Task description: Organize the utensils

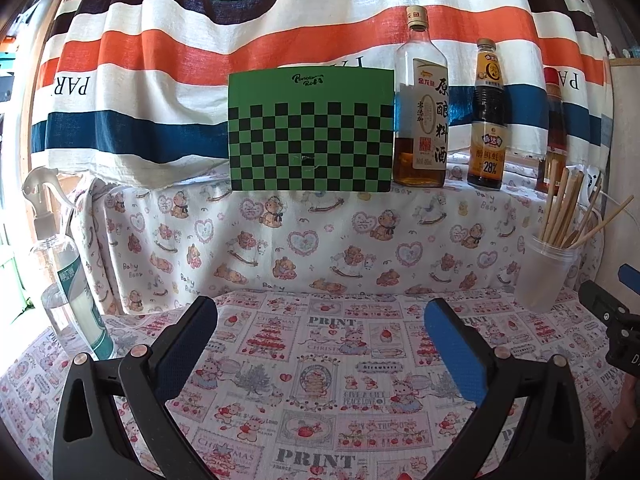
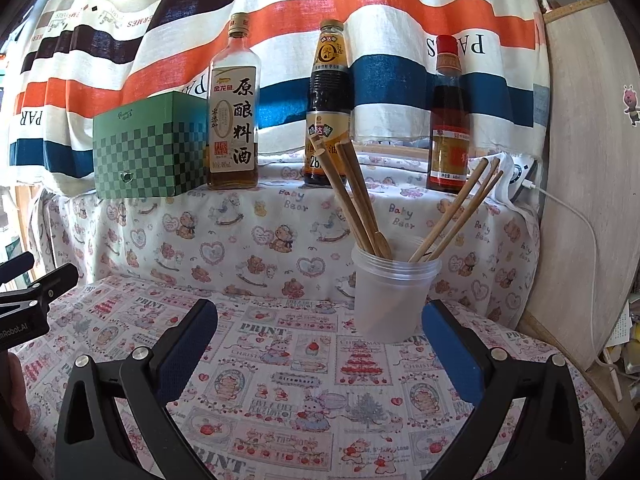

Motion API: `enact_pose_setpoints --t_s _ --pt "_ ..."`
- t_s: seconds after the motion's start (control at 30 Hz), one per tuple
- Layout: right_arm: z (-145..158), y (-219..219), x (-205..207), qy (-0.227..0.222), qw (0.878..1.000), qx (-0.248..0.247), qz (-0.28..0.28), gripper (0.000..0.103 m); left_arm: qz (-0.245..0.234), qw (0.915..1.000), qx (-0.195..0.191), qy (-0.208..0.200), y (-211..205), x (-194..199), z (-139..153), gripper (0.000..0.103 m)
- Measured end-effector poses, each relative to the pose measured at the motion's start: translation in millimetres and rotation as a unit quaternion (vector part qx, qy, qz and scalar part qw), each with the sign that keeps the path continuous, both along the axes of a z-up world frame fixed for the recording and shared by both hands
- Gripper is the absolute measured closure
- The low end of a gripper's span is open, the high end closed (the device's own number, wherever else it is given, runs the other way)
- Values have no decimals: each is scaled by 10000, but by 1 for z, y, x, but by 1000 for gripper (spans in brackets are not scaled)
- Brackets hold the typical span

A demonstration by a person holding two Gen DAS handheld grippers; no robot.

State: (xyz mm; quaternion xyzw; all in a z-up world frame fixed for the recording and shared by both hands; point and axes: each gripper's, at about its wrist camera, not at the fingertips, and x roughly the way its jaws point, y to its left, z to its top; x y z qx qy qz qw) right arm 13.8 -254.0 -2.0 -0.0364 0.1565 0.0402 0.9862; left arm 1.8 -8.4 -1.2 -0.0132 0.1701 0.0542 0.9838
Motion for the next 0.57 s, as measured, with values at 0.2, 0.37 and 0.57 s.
enact_pose_setpoints --t_s 0.2,0.37,0.57 --pt "1 2 -5 -103 9999 -54 -85 0 -264 9996 83 -18 -6 -4 1 0" --pt "1 4 -5 -85 9999 -136 -64 0 -300 9995 103 -66 -7 -6 2 0" --pt "1 0 -3 -45 10000 -35 -78 0 -144 9998 104 15 -5 -3 1 0"
